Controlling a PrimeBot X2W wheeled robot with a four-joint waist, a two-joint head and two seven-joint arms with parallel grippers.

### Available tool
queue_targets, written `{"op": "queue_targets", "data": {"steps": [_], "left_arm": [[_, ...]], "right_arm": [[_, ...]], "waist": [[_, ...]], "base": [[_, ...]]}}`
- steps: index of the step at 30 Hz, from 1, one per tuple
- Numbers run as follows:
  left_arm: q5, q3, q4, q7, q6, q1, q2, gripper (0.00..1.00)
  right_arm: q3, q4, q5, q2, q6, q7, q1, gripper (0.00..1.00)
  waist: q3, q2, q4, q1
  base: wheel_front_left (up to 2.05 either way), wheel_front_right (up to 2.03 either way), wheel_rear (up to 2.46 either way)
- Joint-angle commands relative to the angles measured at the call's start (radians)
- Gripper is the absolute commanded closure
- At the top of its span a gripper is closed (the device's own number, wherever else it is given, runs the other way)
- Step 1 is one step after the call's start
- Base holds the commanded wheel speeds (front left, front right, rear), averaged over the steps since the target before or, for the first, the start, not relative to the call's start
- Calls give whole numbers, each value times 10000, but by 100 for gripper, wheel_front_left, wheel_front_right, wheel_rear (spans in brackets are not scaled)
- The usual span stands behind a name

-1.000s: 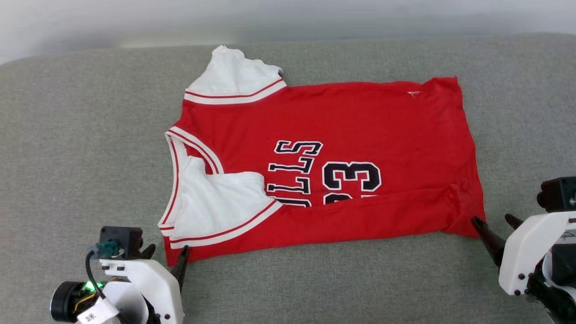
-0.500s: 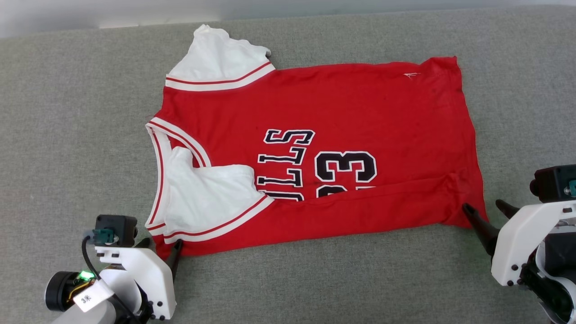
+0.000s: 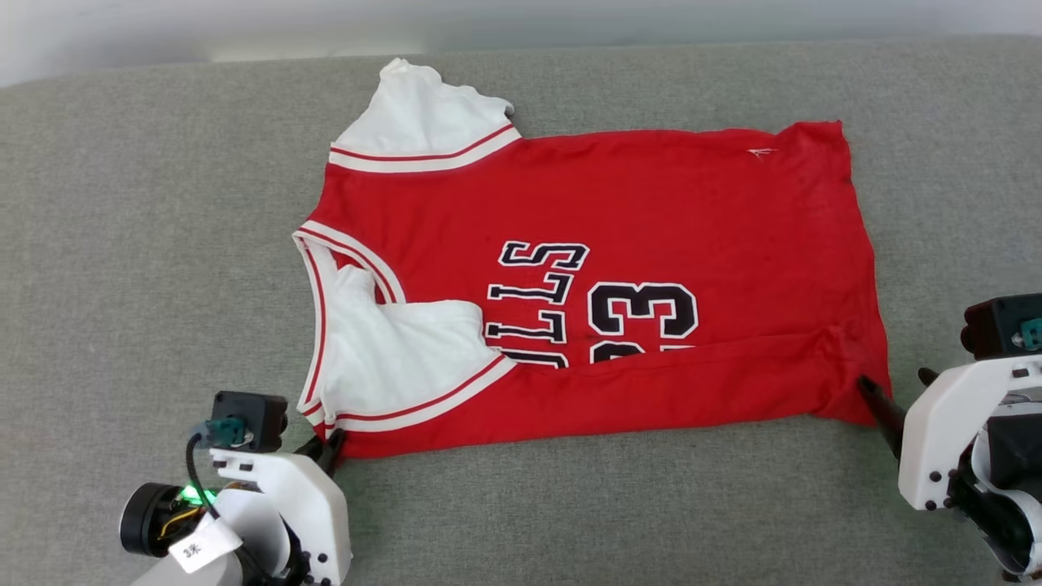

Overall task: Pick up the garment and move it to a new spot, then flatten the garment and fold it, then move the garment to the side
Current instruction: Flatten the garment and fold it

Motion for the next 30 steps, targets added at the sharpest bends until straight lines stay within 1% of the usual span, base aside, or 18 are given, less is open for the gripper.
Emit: {"op": "queue_targets", "data": {"steps": [1, 8, 14, 17, 18, 19, 20, 25, 30], "left_arm": [[53, -7, -71, 31, 32, -44, 9, 100], [370, -77, -1149, 377, 410, -219, 339, 100], [443, -166, -1606, 634, 538, -243, 489, 100], [498, -198, -1748, 730, 607, -290, 520, 100], [500, -207, -1754, 744, 614, -299, 517, 100], [487, -221, -1742, 762, 608, -300, 512, 100], [477, -231, -1724, 776, 592, -299, 505, 100], [381, -285, -1563, 799, 548, -102, 535, 100], [242, -341, -1541, 772, 590, 239, 617, 100]], "right_arm": [[-20, 76, -71, 33, -4, 19, -89, 0], [-293, 1001, -596, 350, -4, 160, -451, 0], [-275, 1721, -682, 576, -4, 328, -675, 0], [-26, 2350, -729, 679, -1, 709, -615, 0], [8, 2489, -713, 709, -1, 787, -587, 16], [21, 2619, -671, 737, 7, 835, -562, 77], [34, 2736, -636, 731, 10, 842, -533, 100], [-88, 2871, -552, 466, -4, 757, -379, 100], [-204, 2446, -438, 152, -7, 812, -149, 100]], "waist": [[-9, 0, 42, -1], [164, 0, 217, -1], [374, 0, 332, -1], [524, 0, 424, -1], [533, 0, 441, -1], [527, 0, 455, -1], [509, 0, 467, -1], [236, 0, 430, -1], [-118, 0, 337, -1]], "base": [[0, 0, 0], [0, 0, 0], [0, 0, 0], [0, 0, 0], [0, 0, 0], [0, 0, 0], [0, 0, 0], [0, 0, 0], [0, 0, 0]]}}
